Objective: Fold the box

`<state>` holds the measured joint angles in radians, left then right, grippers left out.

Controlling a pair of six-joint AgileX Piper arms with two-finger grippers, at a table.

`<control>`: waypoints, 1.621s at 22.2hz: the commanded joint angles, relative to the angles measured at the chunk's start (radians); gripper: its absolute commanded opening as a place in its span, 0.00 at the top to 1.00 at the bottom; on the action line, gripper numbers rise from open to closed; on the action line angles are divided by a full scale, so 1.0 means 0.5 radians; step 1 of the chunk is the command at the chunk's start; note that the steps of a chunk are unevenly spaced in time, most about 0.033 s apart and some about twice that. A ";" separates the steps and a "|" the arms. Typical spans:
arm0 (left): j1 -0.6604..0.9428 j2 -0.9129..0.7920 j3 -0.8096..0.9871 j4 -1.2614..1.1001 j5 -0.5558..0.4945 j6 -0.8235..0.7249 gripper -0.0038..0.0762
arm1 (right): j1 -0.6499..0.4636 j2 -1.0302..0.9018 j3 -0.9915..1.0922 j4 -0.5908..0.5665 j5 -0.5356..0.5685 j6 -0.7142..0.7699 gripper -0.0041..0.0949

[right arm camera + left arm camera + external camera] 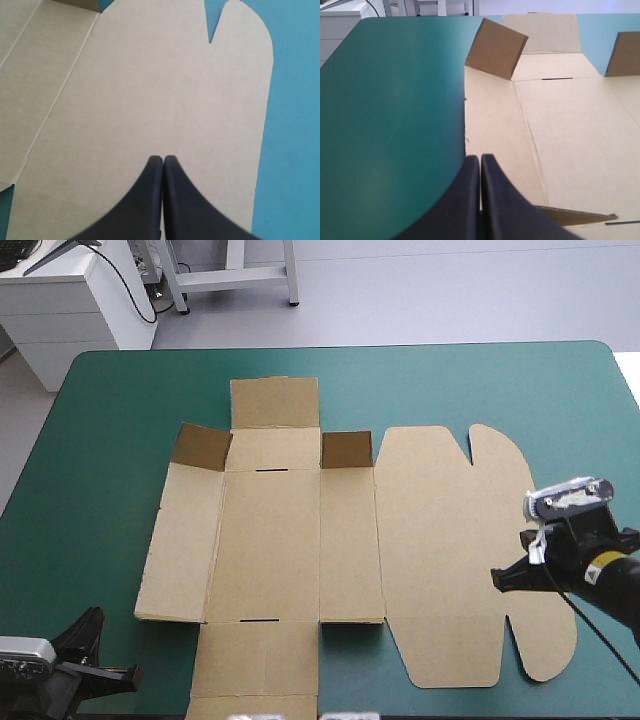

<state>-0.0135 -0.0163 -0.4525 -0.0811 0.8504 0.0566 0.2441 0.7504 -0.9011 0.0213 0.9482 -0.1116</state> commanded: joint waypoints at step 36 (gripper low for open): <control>-0.003 -0.016 -0.040 -0.026 -0.143 -0.009 0.55 | -0.015 -1.586 0.894 -0.072 -0.448 0.064 0.98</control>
<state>-0.0135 -0.0163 -0.4525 -0.0819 0.8504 0.0558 0.2427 -0.0141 -0.4315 0.0000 0.8044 -0.0725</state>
